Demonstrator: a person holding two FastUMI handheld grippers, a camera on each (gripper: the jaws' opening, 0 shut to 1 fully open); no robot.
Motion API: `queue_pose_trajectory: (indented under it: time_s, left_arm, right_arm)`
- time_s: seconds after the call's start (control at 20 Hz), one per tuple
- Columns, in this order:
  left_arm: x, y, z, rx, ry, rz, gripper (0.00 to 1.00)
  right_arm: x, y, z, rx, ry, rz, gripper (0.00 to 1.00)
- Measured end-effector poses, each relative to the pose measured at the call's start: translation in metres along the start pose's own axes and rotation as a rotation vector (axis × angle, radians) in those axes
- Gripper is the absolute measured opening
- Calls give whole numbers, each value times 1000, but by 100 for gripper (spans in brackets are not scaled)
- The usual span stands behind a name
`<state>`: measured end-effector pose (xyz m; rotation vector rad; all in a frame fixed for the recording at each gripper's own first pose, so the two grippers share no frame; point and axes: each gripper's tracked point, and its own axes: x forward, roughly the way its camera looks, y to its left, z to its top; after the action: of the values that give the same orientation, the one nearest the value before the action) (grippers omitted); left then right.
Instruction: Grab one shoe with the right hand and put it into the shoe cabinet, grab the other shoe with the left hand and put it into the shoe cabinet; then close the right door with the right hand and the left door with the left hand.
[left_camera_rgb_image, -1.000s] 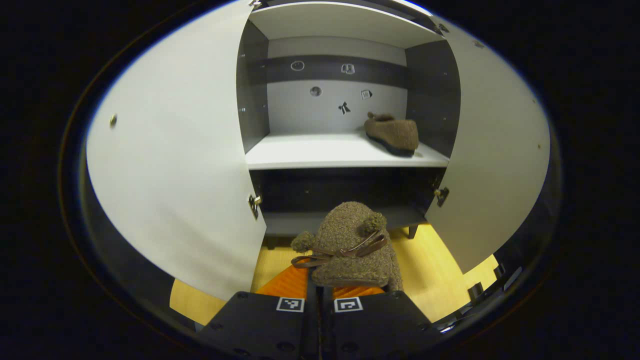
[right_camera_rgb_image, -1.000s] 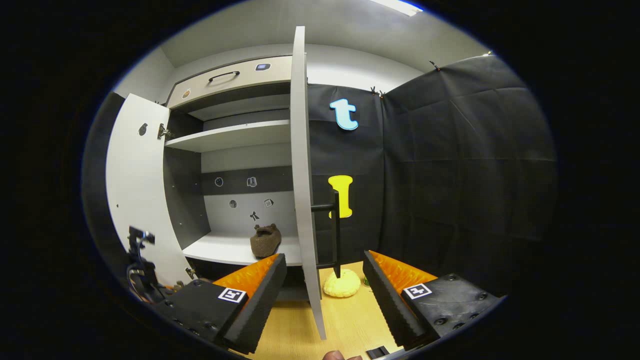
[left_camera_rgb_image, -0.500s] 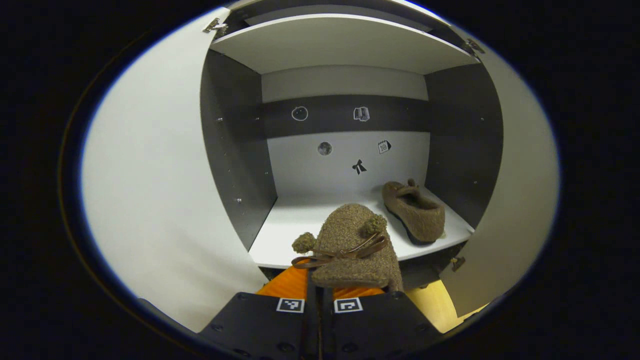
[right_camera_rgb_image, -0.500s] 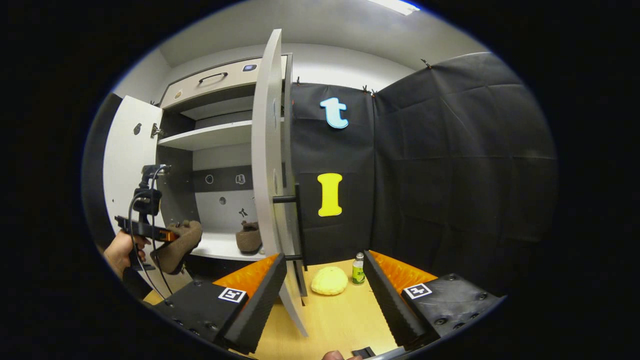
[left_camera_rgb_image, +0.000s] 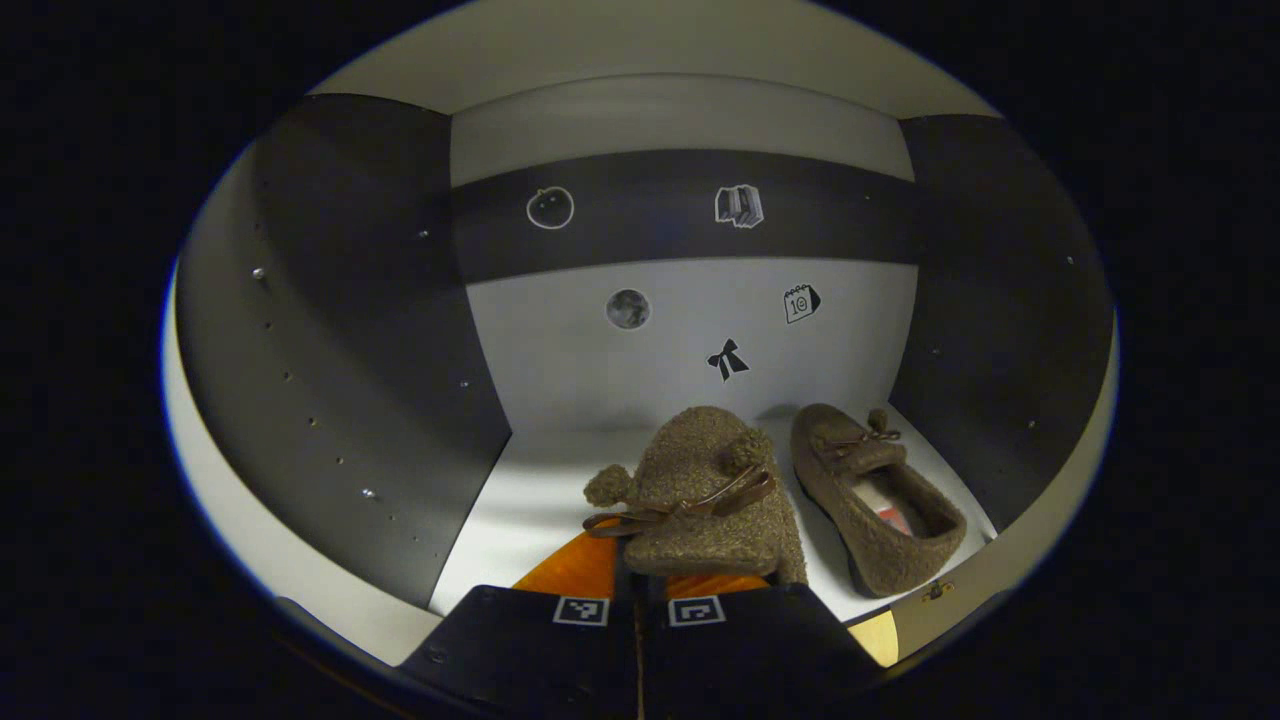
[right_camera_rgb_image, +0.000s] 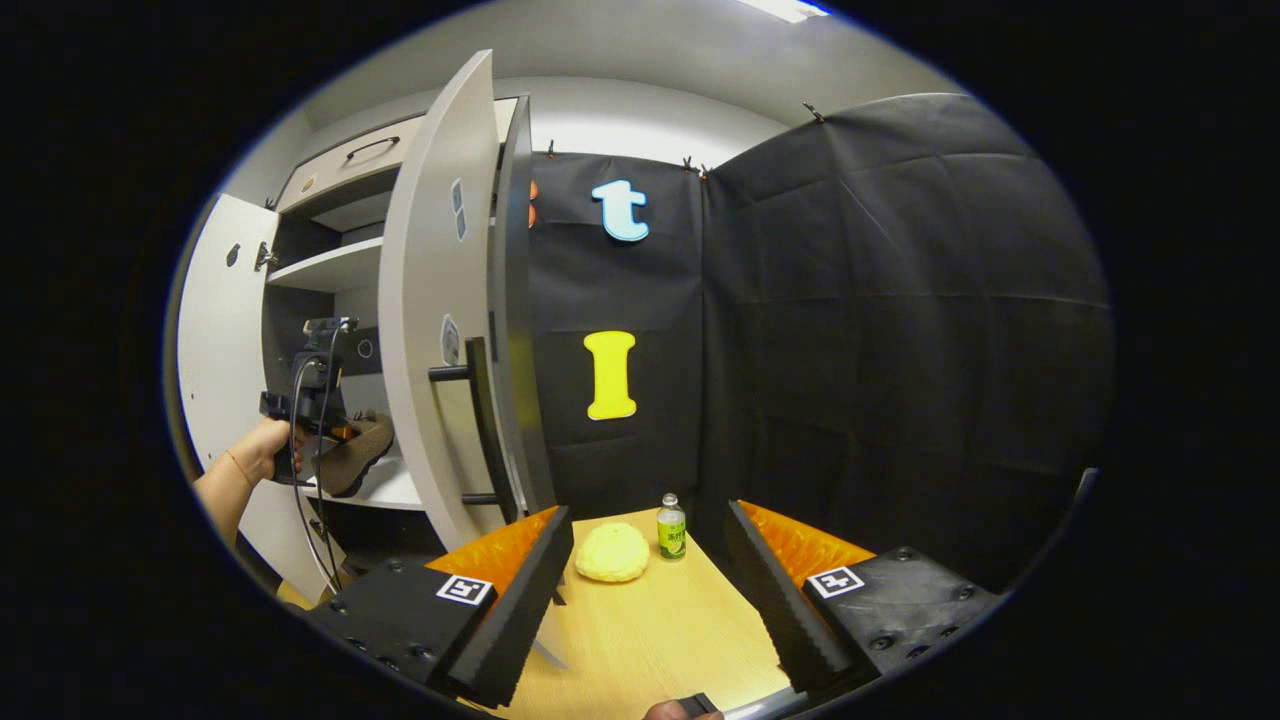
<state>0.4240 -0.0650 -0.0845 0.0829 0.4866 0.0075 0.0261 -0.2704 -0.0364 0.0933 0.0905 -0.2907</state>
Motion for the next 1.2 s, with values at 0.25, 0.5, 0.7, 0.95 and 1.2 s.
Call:
queue_pose_trajectory:
  time_s: [0.25,0.5,0.7,0.95,1.2]
  left_arm:
    - [57,-2,-2,71,67,53,7]
    - [84,-8,-19,74,122,62,7]
    - [84,-12,-16,56,89,43,18]
    - [79,-3,-19,78,100,85,30]
    - [66,5,-18,93,78,101,63]
  right_arm:
    - [1,-26,0,-4,-7,-68,98]
    - [0,-44,-2,5,4,-125,98]
    - [-1,-52,-7,21,19,-154,98]
    - [-4,-56,-7,25,18,-167,98]
    - [-3,-54,-8,50,23,-160,98]
